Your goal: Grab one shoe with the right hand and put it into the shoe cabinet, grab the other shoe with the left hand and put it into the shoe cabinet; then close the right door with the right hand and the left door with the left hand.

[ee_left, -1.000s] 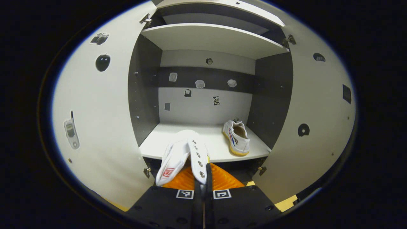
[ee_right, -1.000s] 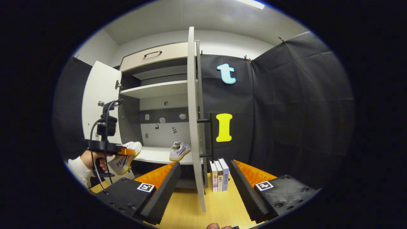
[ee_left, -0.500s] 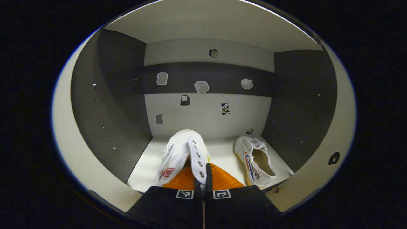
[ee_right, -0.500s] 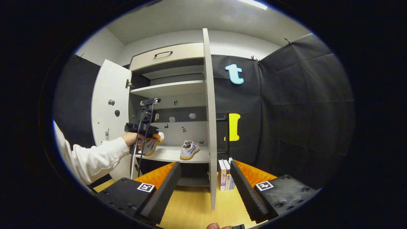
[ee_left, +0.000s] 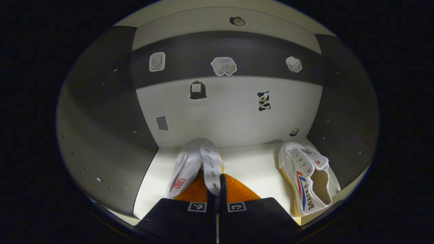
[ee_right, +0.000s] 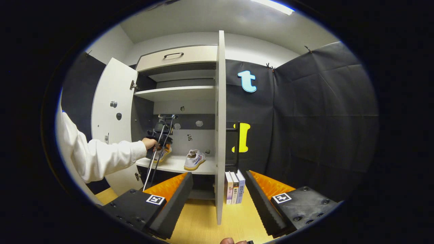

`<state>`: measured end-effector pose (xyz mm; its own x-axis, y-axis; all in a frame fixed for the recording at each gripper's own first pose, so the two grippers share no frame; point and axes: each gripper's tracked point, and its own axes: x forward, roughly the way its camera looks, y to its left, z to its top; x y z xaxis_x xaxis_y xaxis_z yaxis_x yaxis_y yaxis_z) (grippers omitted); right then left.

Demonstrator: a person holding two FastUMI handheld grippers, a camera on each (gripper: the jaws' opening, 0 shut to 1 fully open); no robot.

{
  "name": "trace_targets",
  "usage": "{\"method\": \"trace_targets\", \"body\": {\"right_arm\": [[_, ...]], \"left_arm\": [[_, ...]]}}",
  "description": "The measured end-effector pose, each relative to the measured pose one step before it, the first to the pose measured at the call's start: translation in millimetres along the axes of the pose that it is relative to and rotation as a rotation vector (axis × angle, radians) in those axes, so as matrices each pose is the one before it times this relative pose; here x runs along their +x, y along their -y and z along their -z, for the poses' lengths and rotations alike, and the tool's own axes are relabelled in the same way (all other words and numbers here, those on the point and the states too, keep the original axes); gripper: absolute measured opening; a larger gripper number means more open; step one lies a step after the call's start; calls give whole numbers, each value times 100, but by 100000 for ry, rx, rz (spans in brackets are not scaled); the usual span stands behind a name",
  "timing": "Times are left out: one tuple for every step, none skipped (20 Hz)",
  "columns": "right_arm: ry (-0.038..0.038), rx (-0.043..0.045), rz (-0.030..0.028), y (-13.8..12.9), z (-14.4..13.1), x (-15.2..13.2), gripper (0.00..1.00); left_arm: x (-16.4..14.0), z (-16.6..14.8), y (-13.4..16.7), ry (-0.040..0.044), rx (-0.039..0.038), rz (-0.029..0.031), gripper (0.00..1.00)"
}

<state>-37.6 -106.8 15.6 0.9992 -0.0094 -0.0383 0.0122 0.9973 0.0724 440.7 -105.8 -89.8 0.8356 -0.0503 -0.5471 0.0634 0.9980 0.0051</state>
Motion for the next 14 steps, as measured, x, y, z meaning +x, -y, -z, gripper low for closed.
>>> {"method": "trace_targets", "body": {"right_arm": [[7,-8,715,77,19,-61,99],[-81,2,438,75,16,-45,99],[182,-35,354,63,-34,-27,99],[86,-143,448,51,19,-20,99],[2,-75,129,31,-96,-76,99],[159,-1,156,76,-46,-52,99],[-61,98,17,3,-6,-30,99],[-116,424,-82,-22,127,-52,99],[-121,668,-117,-57,37,-25,99],[-62,868,-334,-47,-30,-28,99],[45,693,-234,2,-50,-66,99],[118,303,-335,-43,-51,-33,99],[291,80,-287,31,-64,-153,99],[378,14,-213,23,-105,-160,99]], "left_arm": [[532,217,26,-1132,783,99,8],[550,339,-59,-1379,752,-113,8],[359,332,30,-1614,692,28,11],[266,321,-27,-1524,673,-40,11],[65,294,46,-1350,740,181,13],[-104,12,-158,-194,1508,-826,14],[-453,-20,-221,-214,2438,-1710,18],[-90,-22,-96,394,2714,-1410,22],[-392,-121,366,674,2090,808,37],[-503,43,611,86,1506,1037,44],[-522,-61,636,849,1395,1722,51],[-515,-56,691,1052,821,1447,61],[-660,-108,587,1265,224,1062,77],[-589,23,47,1638,482,-1051,96]]}}
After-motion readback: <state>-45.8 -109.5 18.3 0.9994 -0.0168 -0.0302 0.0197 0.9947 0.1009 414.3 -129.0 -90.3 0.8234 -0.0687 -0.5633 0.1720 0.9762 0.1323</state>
